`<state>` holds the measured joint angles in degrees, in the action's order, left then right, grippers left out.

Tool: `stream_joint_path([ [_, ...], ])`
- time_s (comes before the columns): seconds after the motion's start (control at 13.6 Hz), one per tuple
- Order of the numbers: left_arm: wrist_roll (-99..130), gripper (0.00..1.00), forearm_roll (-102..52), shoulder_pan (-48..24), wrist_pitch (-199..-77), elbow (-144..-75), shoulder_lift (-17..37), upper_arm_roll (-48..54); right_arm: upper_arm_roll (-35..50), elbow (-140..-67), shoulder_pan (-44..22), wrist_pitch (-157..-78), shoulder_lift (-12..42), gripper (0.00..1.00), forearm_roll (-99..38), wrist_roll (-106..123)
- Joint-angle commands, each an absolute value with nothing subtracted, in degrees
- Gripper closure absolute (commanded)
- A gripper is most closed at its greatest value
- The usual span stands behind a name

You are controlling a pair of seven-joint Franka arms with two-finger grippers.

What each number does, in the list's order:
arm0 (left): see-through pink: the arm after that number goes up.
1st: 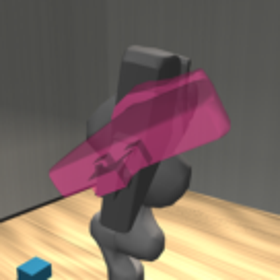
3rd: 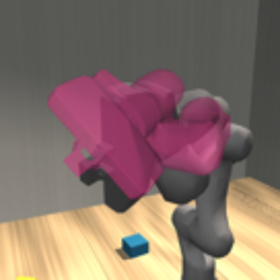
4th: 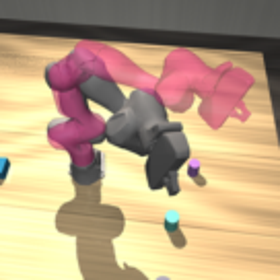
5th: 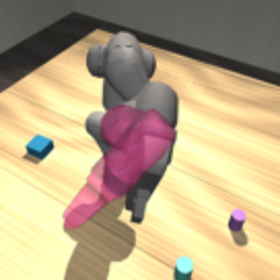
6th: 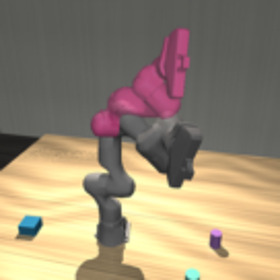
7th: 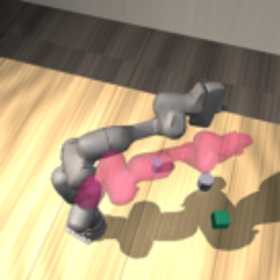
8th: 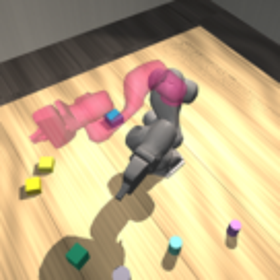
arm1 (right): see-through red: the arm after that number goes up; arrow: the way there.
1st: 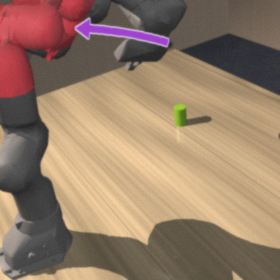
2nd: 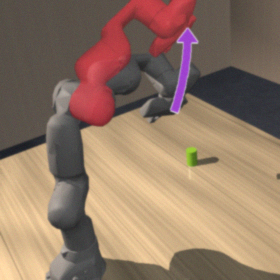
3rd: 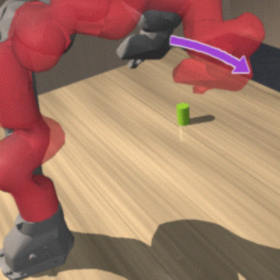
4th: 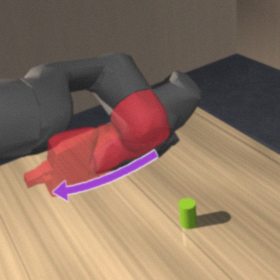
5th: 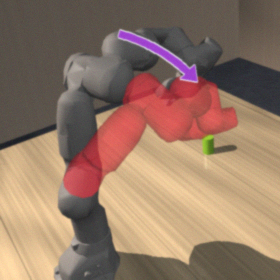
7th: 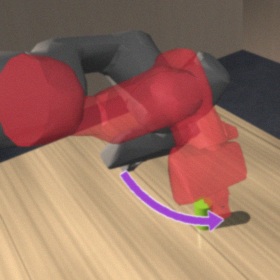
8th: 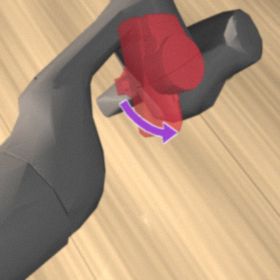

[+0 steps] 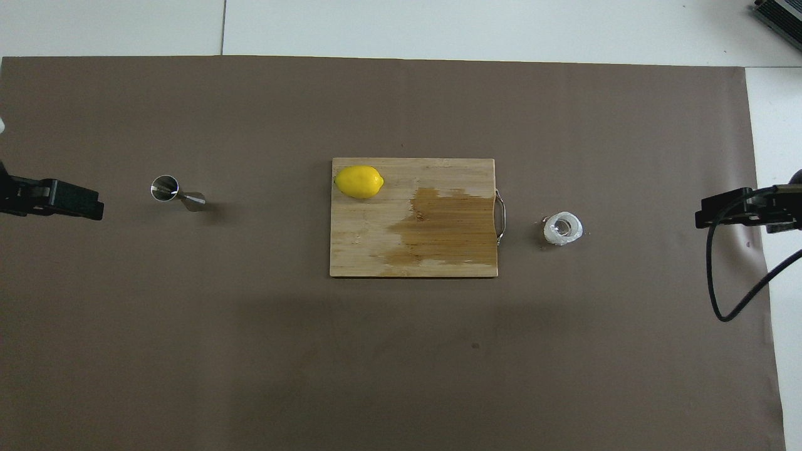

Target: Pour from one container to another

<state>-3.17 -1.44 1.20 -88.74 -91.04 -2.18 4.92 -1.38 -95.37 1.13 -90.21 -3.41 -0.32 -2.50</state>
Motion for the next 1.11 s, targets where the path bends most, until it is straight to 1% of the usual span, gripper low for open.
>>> stream_joint_path([
  [0.0,-4.3,0.0,-1.9,1.1,-88.0,-91.1,-2.5,4.8,-1.1,-96.6,1.9,-90.7,-4.4,0.0,-0.6,-1.7],
  [0.37,-3.1,0.0,-1.9,1.0,-87.5,-91.5,-3.1,4.7,-1.1,-96.6,1.9,-90.7,-4.4,0.0,-0.6,-1.7],
  [0.52,-2.7,0.0,-1.9,1.3,-90.2,-95.7,-5.0,4.7,-1.1,-96.6,1.9,-90.7,-4.4,0.0,-0.6,-1.7],
  [0.59,0.1,0.0,-1.9,1.6,-92.3,-95.9,-5.0,4.7,-1.1,-96.6,1.9,-90.7,-4.4,0.0,-0.6,-1.7],
  [0.74,6.2,0.0,-4.9,2.6,-92.3,-96.1,-3.7,4.3,-1.1,-96.6,1.9,-90.7,-4.4,0.0,-0.6,-1.7],
  [1.03,21.0,0.0,-12.6,8.3,-93.9,-96.2,1.7,4.3,-1.1,-96.6,1.9,-90.7,-4.4,0.0,-0.6,-1.7],
])
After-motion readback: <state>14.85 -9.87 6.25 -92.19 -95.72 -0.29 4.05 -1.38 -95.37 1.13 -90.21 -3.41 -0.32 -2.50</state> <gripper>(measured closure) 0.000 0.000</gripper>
